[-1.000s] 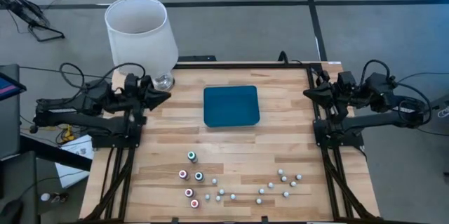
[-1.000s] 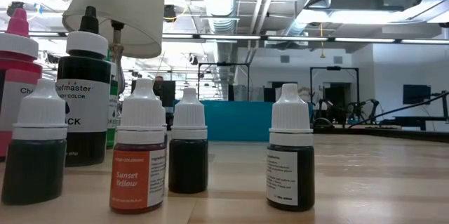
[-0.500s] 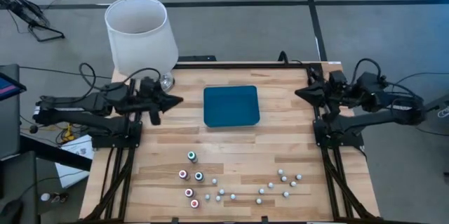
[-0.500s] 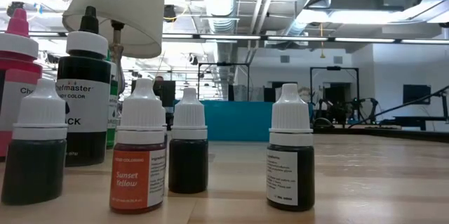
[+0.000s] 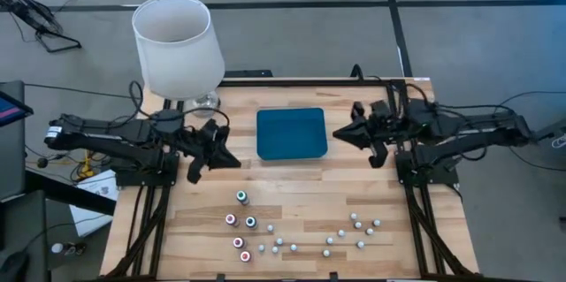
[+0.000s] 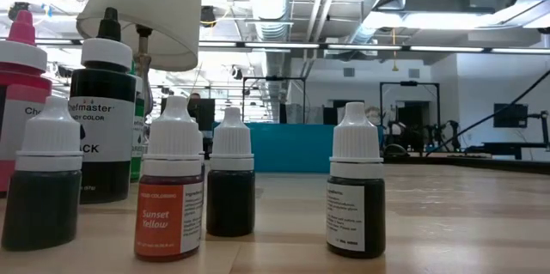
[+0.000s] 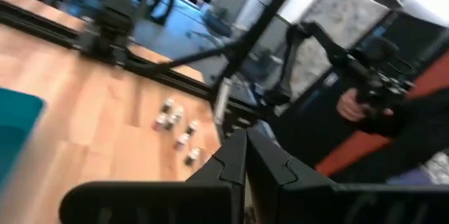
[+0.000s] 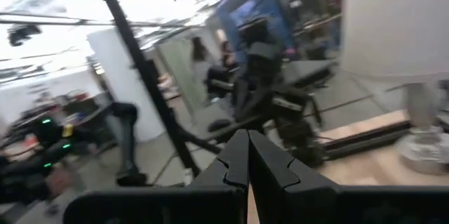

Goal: Pick & Place food coloring
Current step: Put the large green food coloring bottle into the bin

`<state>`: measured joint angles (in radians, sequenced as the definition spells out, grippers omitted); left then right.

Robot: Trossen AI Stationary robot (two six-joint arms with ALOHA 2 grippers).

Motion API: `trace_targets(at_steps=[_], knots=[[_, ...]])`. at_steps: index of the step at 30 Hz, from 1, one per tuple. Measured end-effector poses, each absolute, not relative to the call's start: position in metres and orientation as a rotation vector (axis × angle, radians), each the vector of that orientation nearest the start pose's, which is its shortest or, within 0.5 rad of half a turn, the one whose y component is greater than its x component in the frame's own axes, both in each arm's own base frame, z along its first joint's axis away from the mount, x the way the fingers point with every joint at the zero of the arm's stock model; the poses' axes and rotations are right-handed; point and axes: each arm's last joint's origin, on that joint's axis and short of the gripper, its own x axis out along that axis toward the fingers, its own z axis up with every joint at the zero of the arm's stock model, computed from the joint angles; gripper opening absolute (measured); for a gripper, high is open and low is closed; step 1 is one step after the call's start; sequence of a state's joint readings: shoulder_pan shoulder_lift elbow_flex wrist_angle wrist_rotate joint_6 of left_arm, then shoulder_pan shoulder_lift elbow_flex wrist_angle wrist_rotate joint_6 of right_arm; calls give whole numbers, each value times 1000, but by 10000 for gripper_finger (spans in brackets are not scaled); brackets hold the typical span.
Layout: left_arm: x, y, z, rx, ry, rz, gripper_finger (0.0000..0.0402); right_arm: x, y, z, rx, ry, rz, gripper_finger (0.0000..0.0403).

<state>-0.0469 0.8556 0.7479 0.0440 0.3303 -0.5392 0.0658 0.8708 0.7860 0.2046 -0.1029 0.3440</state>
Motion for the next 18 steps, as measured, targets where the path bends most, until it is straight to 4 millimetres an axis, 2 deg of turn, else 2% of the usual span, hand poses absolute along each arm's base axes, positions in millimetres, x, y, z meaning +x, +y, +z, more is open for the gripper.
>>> trace_targets(at_steps=[7, 13, 18], knots=[[194, -41, 322, -540, 258, -472, 0, 220, 30, 348, 333, -56, 283, 10], [185, -63, 305, -553, 448, -422, 0, 235, 41, 354, 304, -8, 319, 71], [173, -75, 287, -590, 658, -327, 0, 244, 45, 350, 259, 133, 307, 113]])
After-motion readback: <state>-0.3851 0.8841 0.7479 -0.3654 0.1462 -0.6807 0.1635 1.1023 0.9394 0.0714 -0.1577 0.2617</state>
